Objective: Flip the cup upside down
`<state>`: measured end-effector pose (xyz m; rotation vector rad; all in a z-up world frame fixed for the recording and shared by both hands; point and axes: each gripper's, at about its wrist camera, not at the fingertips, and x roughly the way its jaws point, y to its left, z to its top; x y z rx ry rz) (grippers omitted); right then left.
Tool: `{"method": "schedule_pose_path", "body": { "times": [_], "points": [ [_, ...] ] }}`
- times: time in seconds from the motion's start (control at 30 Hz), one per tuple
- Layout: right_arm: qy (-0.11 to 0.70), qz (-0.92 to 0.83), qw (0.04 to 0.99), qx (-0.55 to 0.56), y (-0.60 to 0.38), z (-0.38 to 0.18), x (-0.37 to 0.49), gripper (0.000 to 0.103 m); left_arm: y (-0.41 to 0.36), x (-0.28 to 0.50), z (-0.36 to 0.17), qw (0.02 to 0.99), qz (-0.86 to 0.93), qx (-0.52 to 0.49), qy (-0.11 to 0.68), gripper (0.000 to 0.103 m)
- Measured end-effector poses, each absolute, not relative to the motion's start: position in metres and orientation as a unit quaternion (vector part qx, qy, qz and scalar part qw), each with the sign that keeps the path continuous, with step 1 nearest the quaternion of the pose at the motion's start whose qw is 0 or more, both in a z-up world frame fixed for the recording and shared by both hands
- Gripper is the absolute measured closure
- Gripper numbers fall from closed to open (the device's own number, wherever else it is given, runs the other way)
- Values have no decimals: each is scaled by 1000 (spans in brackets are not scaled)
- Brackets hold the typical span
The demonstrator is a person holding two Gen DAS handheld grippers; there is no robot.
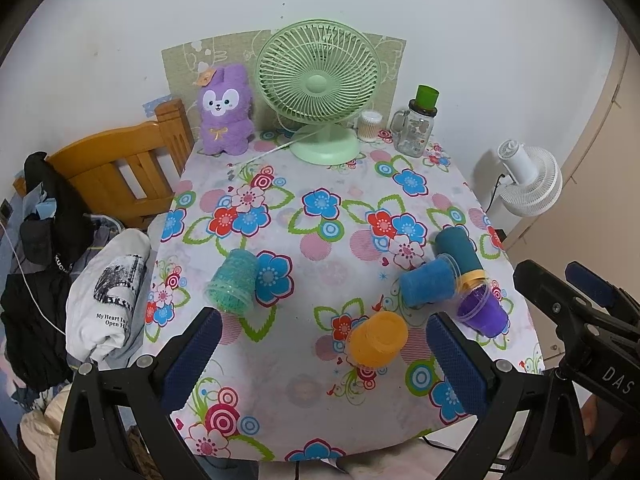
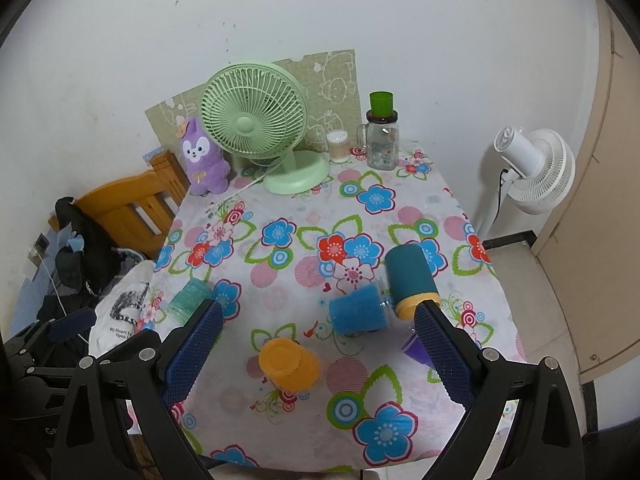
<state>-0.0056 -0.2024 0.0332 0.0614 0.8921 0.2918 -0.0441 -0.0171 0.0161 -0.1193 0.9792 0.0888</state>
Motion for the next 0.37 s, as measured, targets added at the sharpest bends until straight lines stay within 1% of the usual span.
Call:
{"method": "schedule_pose_path", "body": {
  "times": [0.37],
  "points": [
    [437, 148, 887, 26, -205, 25, -1, 5, -21, -41, 12, 875, 51, -62, 478, 0]
  ]
}}
